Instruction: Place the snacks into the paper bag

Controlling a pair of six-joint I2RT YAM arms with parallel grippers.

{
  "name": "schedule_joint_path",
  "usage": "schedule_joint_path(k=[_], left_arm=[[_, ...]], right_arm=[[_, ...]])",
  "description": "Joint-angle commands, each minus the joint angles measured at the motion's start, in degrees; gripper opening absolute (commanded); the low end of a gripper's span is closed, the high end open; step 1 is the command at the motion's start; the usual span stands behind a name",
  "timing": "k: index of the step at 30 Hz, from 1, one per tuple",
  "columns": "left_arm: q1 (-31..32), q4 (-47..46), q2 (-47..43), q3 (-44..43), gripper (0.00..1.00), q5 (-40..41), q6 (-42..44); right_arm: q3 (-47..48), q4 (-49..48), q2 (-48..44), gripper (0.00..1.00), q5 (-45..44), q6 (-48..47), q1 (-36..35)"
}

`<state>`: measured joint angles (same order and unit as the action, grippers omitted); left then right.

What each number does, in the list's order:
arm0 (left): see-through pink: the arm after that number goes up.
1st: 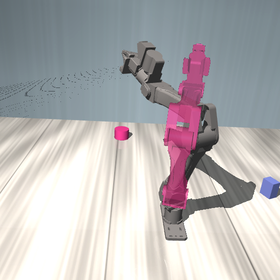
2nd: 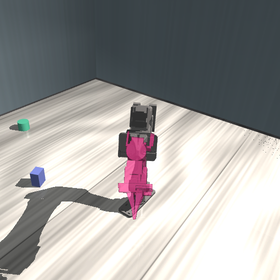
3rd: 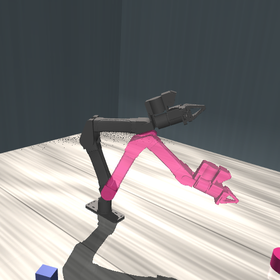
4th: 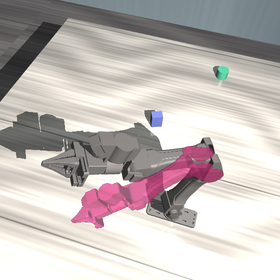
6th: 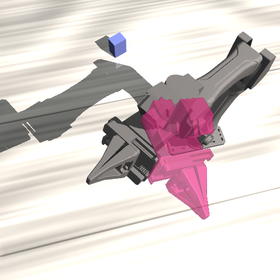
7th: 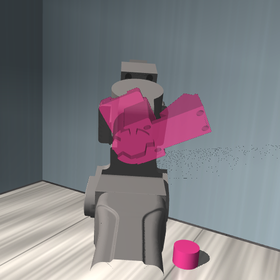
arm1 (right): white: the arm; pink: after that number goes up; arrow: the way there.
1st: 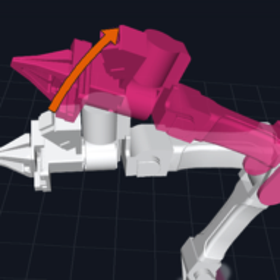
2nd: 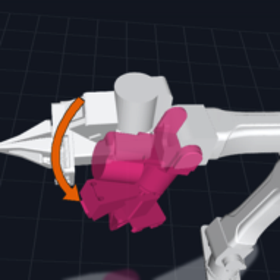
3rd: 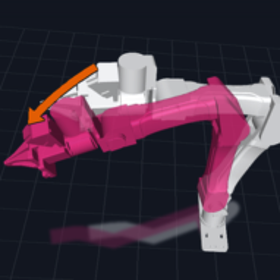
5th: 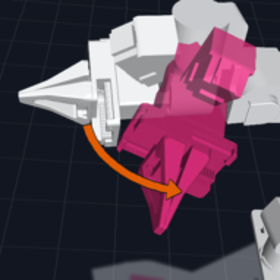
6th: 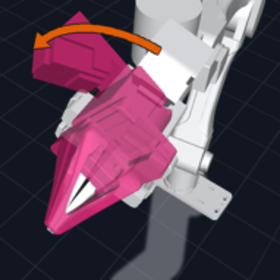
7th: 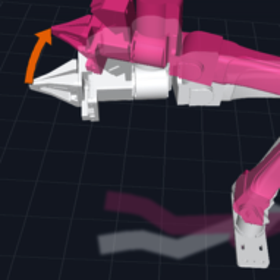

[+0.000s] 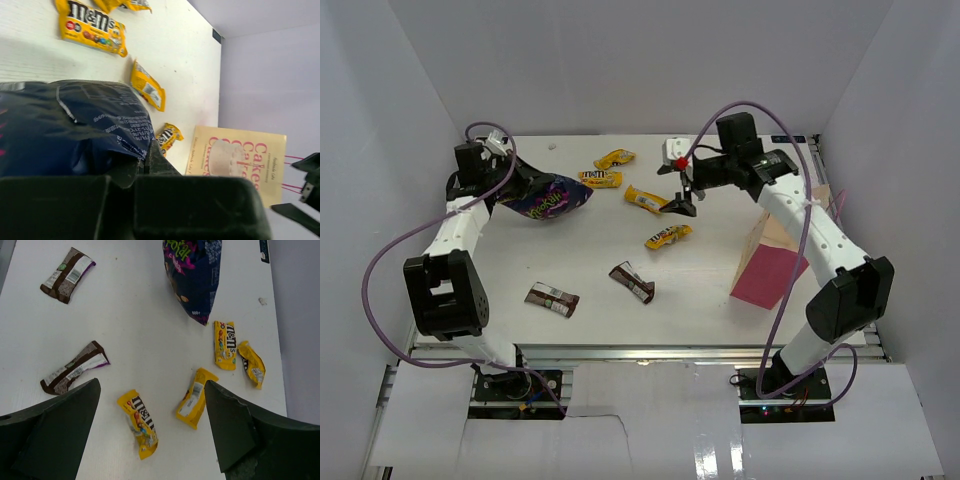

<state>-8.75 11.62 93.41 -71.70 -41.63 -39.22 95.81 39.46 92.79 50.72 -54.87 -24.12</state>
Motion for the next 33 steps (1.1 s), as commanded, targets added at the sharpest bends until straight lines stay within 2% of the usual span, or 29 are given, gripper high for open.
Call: schedule_joint_path(k=[1, 5, 10, 14, 24, 27, 33], left_arm=[[2.2, -8.5, -6.3, -1.5, 0.0, -5.0, -5.3], [3.7, -10.3, -7.5, -1.5, 0.0, -5.8, -8.3], [5.1, -10.7, -9.5, -0.8, 0.0, -6.4, -10.6], [6.6, -10.9, -11.2, 0.1, 0.0, -6.8, -11.6], [12.3, -11.1, -13.1, -0.5, 0.0, -6.5, -14.6], [13.9, -11.2, -13.3, -0.2, 0.0, -6.1, -15.2], [16.1, -13.1, -14.3, 0.9, 0.0, -5.3, -16.1]], right_arm=[[-3.3, -14.0, -1.7, 0.9, -6.5, 6.4, -5.5], [-7.9, -25.6, -0.8, 0.9, -11.1, 13.1, -10.2], [-12.5, -38.3, 0.7, 0.9, -5.7, 15.8, -12.8], [-12.2, -43.2, 3.0, 0.9, -7.1, 16.4, -14.4], [-11.7, -55.3, 7.5, 0.9, -20.4, 23.0, -18.3], [-9.9, -57.0, 9.7, 0.9, -25.8, 24.9, -19.2], [-8.4, -56.1, 12.5, 0.91, -29.7, 24.8, -19.5]])
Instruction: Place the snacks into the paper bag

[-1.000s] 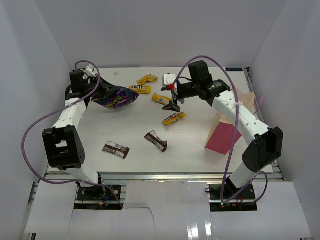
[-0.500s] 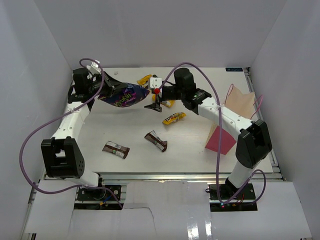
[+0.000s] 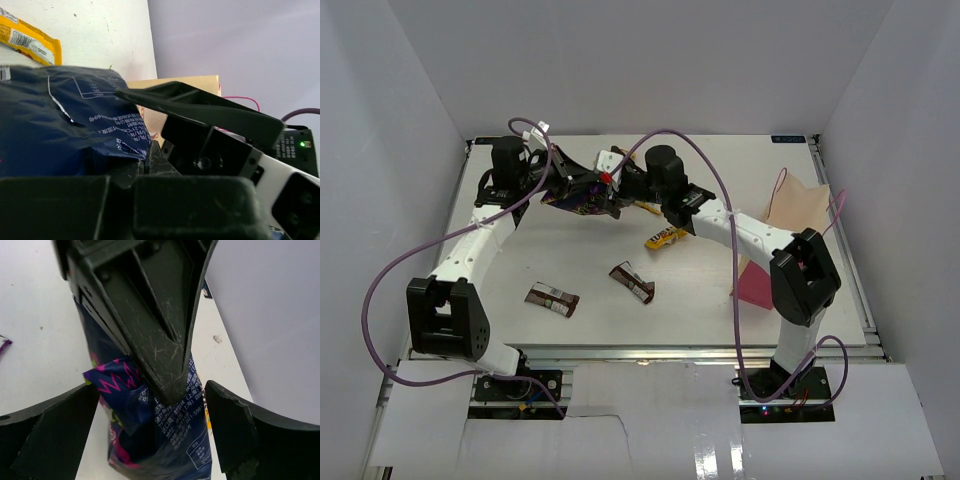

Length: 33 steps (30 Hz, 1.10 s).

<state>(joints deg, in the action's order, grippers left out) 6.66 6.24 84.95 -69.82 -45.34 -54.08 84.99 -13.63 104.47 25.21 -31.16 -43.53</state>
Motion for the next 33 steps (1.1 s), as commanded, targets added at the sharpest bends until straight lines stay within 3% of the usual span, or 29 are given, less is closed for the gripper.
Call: schedule_joint_path(k=[1, 8, 10, 13, 16, 17, 18, 21, 23, 25, 26, 30, 33], left_arm=[[0.9, -7.8, -6.0, -1.0, 0.0, -1.5, -1.5], [1.6, -8.8, -7.1, -0.8, 0.0, -1.9, -3.0], [1.7, -8.9, -7.4, -0.8, 0.0, -2.3, -3.3], [1.8, -8.9, -8.0, -0.4, 0.0, -2.5, -3.6], [1.7, -9.0, -8.5, -0.1, 0.0, -2.6, -4.0], [1.8, -9.1, -8.6, 0.0, 0.0, -2.6, -4.2], [1.8, -9.2, -8.7, 0.0, 0.0, -2.6, -4.3], [1.8, -9.5, -9.1, 0.3, 0.0, -2.5, -4.6], [1.7, -9.6, -9.4, 0.6, 0.06, -2.4, -4.8], [1.7, -9.7, -9.6, 0.9, 0.23, -2.4, -5.0], [1.7, -9.7, -9.9, 1.3, 0.37, -2.4, -5.1], [1.8, -9.2, -11.1, 1.7, 0.64, -2.8, -4.8], [1.8, -6.7, -12.4, 0.4, 0.72, -2.8, -3.1]], right_arm=[[2.1, -2.7, 0.9, 0.91, -4.6, 0.8, -0.1], [-0.3, -3.4, 1.1, 0.99, -9.4, -1.5, -0.1], [-0.8, -3.3, 0.8, 0.91, -9.0, -1.5, 0.1], [-1.8, -3.4, 0.0, 0.69, -6.5, -1.5, 0.3], [-2.3, -2.7, -0.9, 0.47, -3.6, -1.5, 0.3], [-2.3, -2.5, -1.2, 0.34, -2.5, -1.5, 0.4], [-2.4, -2.3, -1.5, 0.27, -2.0, -1.4, 0.3], [-2.7, -2.1, -2.2, 0.16, -1.0, -1.4, 0.3], [-2.8, -2.1, -2.5, 0.13, -0.9, -1.0, 0.4], [-3.0, -2.1, -2.8, 0.09, -0.9, -0.7, 0.4], [-3.0, -2.1, -3.0, 0.08, -1.0, -0.3, 0.5], [-3.0, -2.1, -3.7, 0.08, -1.2, 1.0, 0.8], [-2.5, -1.6, -4.4, 0.08, -1.1, 2.7, 1.4]])
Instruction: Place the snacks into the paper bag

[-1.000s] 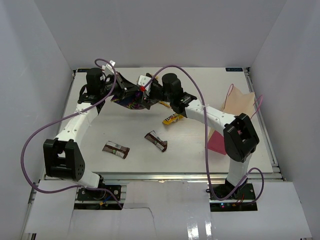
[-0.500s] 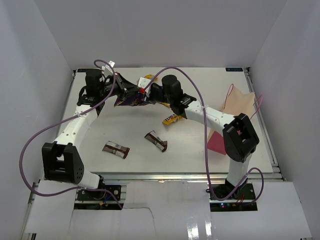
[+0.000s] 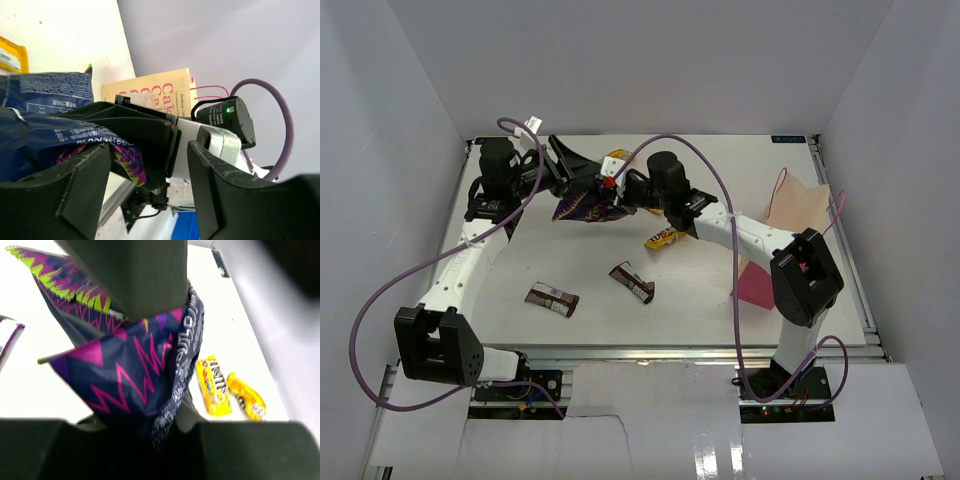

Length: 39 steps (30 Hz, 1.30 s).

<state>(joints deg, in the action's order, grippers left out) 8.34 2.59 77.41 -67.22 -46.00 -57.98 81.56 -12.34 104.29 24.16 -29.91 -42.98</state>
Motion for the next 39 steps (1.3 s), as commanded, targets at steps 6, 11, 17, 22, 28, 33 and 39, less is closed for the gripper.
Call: schedule_joint_path(k=[6, 11, 17, 22, 28, 33, 39], left_arm=[[-0.4, 9.6, -6.9, -11.3, 0.76, 2.4, 11.0], [-1.1, 15.9, -9.3, -16.4, 0.86, 7.1, 17.6], [-1.5, 16.3, -11.4, -12.4, 0.91, 11.6, 19.6], [-1.6, 13.5, -12.4, -5.3, 0.91, 12.2, 19.1], [-1.6, 11.2, -12.0, -1.6, 0.91, 11.5, 19.1], [-1.5, 9.9, -11.1, 0.0, 0.91, 10.3, 19.1], [-1.5, 8.5, -9.8, 1.2, 0.91, 9.0, 18.6]], right_arm=[[4.9, 2.8, -7.6, 0.08, 12.4, 3.2, 5.6], [9.6, 7.1, -9.6, 0.08, 17.2, 6.8, 9.3], [12.8, 11.6, -15.0, 0.08, 21.2, 8.3, 13.6], [18.5, 19.3, -20.5, 0.08, 23.7, 6.9, 19.1], [22.2, 26.1, -27.5, 0.08, 25.8, 3.4, 28.5], [23.5, 29.4, -33.7, 0.08, 23.7, 0.7, 36.5], [23.5, 32.1, -39.2, 0.08, 15.8, -3.5, 44.1]])
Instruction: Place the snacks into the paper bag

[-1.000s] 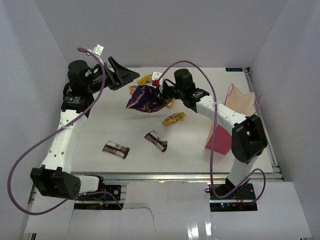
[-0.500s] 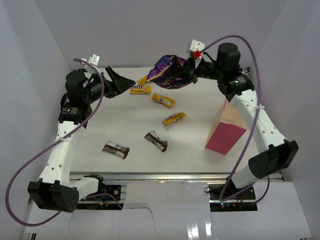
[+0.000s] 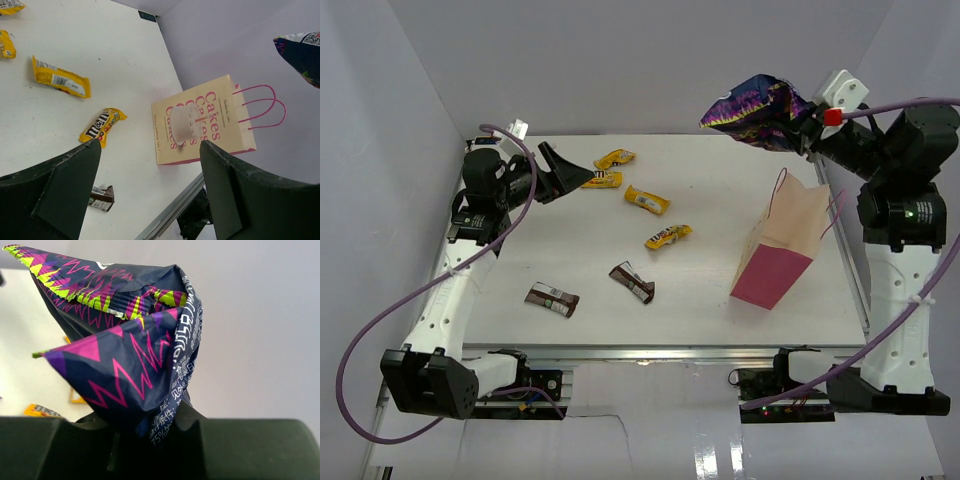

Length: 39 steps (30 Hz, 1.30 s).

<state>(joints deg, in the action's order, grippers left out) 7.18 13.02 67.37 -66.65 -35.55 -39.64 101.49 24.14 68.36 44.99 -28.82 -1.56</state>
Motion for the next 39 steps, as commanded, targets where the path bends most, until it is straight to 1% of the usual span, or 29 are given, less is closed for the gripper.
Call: schedule_joint_path(k=[1, 4, 8, 11, 19, 20, 23, 28, 30, 35, 39], left_arm=[[-0.3, -1.9, 0.6, 0.7, 0.91, -1.7, 0.3], [-0.3, -2.0, 0.9, 1.3, 0.91, -2.1, 0.3], [-0.3, -2.6, 0.7, 2.9, 0.91, -2.4, 0.2], [-0.3, -3.3, 0.7, 4.2, 0.91, -2.9, 0.0], [-0.4, -4.0, 0.8, 5.7, 0.91, -3.9, 0.3], [-0.3, -3.9, 0.7, 6.0, 0.91, -3.8, 0.3], [-0.3, -3.5, 0.1, 6.3, 0.91, -3.8, 0.8], [-0.3, -3.8, -0.1, 7.1, 0.91, -4.1, 1.0], [-0.3, -4.1, -0.2, 7.6, 0.91, -4.4, 0.8], [-0.3, -4.5, -0.2, 7.7, 0.91, -4.8, 0.8], [-0.4, -4.1, -0.7, 7.9, 0.91, -4.8, 1.1]], right_arm=[[3.6, -3.1, -3.8, 0.08, -5.8, -5.7, 3.0], [4.4, 2.4, -5.9, 0.08, -8.9, -10.0, 3.3], [5.9, 7.1, -8.0, 0.08, -16.6, -14.5, 3.3], [6.5, 11.0, -9.1, 0.08, -17.8, -17.7, 3.3], [8.7, 21.0, -10.0, 0.08, -14.8, -23.9, 3.3], [9.1, 25.0, -9.6, 0.08, -14.0, -26.5, 3.3], [9.6, 30.0, -9.3, 0.08, -13.4, -29.5, 3.3], [8.9, 34.8, -7.5, 0.08, -13.3, -35.1, 3.3], [7.8, 37.5, -6.7, 0.08, -11.6, -38.2, 3.3], [4.2, 40.3, -5.0, 0.08, -7.4, -44.5, 3.3], [4.9, 45.8, -1.9, 0.08, -6.0, -49.2, 3.3]])
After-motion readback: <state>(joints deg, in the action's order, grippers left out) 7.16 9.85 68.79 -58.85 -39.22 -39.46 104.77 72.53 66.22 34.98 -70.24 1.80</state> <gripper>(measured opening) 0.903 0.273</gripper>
